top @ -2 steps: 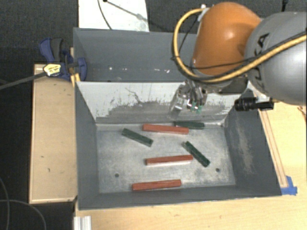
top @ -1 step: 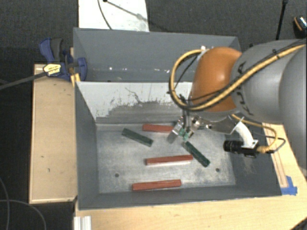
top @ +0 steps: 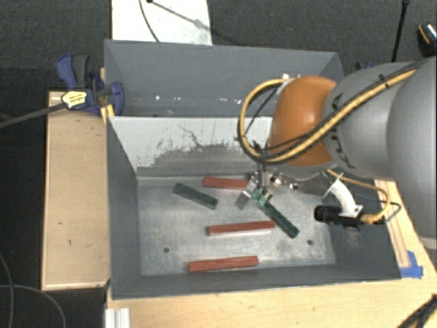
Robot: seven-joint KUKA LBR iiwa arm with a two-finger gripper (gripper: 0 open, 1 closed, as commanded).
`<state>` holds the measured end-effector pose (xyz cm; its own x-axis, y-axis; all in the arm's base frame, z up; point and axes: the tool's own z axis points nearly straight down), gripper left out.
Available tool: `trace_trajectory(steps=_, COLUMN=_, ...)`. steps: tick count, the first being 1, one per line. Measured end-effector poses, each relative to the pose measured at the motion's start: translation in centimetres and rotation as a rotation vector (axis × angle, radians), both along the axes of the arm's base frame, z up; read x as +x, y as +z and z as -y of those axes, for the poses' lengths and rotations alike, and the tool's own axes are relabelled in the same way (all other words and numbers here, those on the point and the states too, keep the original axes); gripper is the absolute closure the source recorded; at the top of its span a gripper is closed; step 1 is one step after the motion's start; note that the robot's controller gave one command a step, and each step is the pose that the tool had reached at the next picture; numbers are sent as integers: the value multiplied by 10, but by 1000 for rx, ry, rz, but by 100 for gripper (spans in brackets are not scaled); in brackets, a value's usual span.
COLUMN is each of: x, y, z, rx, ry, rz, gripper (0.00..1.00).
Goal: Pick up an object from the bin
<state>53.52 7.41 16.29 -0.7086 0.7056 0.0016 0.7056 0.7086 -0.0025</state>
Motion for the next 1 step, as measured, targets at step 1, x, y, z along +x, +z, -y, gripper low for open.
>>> trace_trajectory(steps=1, x=7, y=-19, z=54, rx=-2, ry=-35, rz=-1, gripper=100)
